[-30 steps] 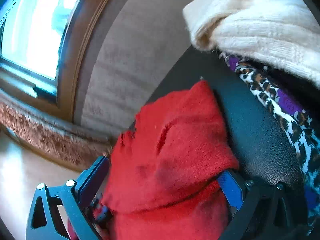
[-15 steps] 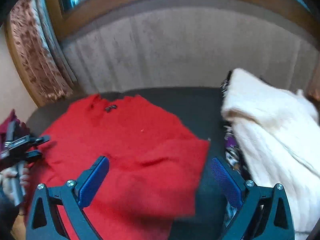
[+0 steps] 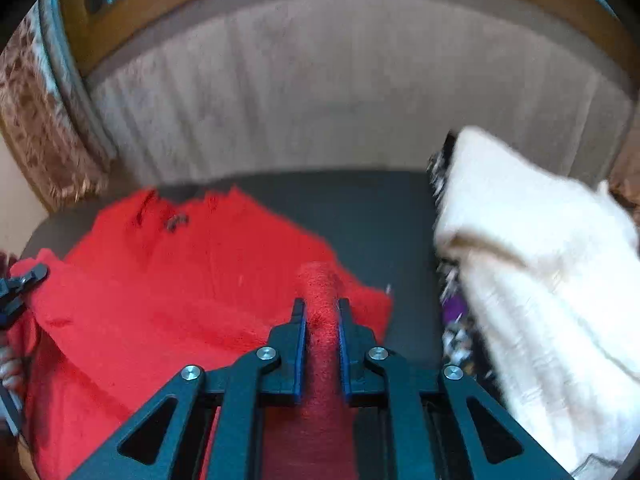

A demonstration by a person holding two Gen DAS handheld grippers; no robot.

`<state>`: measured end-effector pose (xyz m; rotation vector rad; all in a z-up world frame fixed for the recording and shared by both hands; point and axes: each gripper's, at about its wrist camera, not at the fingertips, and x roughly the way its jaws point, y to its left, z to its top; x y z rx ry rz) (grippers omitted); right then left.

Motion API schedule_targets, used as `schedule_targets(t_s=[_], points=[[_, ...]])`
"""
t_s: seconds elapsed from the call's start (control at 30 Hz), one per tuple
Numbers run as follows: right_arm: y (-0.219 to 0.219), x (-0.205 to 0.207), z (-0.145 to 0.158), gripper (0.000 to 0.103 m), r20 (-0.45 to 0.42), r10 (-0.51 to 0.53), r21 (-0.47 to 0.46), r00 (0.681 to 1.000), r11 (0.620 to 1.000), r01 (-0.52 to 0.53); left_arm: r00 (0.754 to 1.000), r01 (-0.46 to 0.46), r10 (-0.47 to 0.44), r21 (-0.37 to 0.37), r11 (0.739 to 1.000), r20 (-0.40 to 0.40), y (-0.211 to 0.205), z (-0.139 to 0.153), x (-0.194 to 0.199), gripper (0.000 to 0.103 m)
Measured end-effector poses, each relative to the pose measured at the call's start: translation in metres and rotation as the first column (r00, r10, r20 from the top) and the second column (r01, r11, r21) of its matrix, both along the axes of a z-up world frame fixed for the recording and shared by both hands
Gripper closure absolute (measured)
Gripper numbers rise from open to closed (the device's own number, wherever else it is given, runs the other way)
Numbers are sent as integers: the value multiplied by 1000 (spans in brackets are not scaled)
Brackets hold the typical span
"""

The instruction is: Fold clothes

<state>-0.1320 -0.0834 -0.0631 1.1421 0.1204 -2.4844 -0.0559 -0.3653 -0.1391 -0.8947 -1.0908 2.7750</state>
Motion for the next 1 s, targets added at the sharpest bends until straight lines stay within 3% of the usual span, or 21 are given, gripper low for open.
schedule_targets(t_s=[0.07,0.13,0.2,0.27,0.37,0.5,0.6,0.67,0.73,0.8,0.83,0.93,1.0], points=[[2,-6,1,89,-1,-20,-15,1000,1000,20,1000,-15,15,-12,1000,15,-2,-1,-8,96],[1,-9,-9,87,40,-16,-31,999,999,18,994,-34,38,-38,999,101,-5,-17,-18,96],[0,-12,-20,77,80,-12,-48,997,999,16,985,-55,59,-30,998,165,-8,-34,-22,89],[-1,-15,-30,76,120,-7,-64,993,998,15,978,-79,80,-14,997,193,-12,-46,-21,87],[16,-2,-21,70,108,-22,-141,994,989,37,970,-118,125,-46,992,209,-14,-36,-12,77],[47,28,-2,68,76,-45,-218,996,974,60,968,-171,191,-129,977,164,-12,-11,9,74],[54,58,2,66,83,1,-222,997,975,18,959,-220,244,-167,961,144,-9,1,25,73],[60,73,-2,65,127,44,-291,991,957,-5,963,-216,237,-159,963,129,-5,6,32,70],[63,84,-9,53,187,90,-404,978,915,-7,977,-163,180,-139,977,118,3,8,34,67],[59,91,-18,34,247,155,-523,957,852,-3,985,-89,112,-174,981,128,24,7,26,66],[54,93,-21,31,259,192,-573,947,820,-9,987,-55,82,-196,979,136,35,6,19,66],[33,91,-25,20,237,181,-598,954,801,-3,988,16,19,-220,975,155,66,-2,1,66],[28,79,-29,1,238,125,-623,963,780,53,986,45,-2,-251,967,167,82,-6,-9,66]])
